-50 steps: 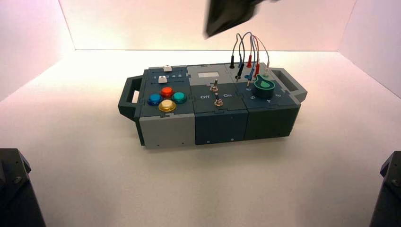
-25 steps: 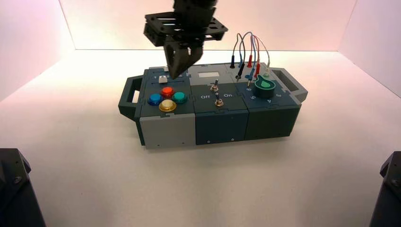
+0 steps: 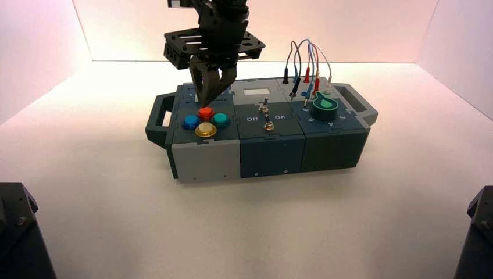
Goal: Push the red button with the right gripper.
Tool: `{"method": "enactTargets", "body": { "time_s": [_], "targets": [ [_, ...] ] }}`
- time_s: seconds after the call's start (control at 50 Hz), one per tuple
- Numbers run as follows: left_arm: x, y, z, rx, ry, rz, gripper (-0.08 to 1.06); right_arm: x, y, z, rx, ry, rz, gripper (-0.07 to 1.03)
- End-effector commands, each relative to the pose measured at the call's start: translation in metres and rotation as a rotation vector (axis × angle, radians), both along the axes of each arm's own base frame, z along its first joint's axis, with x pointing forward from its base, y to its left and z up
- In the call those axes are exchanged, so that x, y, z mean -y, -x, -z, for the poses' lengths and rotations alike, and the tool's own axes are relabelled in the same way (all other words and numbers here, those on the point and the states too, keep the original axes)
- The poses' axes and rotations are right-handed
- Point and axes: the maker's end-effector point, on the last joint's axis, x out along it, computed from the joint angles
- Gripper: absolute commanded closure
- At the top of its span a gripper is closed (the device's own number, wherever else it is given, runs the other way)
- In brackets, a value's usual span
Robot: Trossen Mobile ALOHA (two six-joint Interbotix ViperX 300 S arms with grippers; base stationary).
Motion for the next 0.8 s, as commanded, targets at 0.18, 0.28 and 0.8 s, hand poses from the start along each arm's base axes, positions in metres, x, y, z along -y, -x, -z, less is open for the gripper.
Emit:
{"method": "enactTargets", "body": {
  "time_s": [0.18, 0.28, 0.8],
  "targets": [
    [-0.001, -0.005, -0.015, 0.043, 0.004, -0.006, 1.01, -0.009, -0.002, -0.003, 0.010, -0.016, -0.007, 0.99],
    [-0.001, -0.005, -0.014, 0.041, 0.003, -0.006, 1.01, -0.010, -0.002, 0.000, 0.006, -0.011, -0.007, 0.99],
    [-0.001, -0.004, -0.013, 0.040, 0.003, -0.006, 1.01, -0.003, -0.003, -0.040, 0.056, -0.073, 0.004, 0.99]
  ]
}}
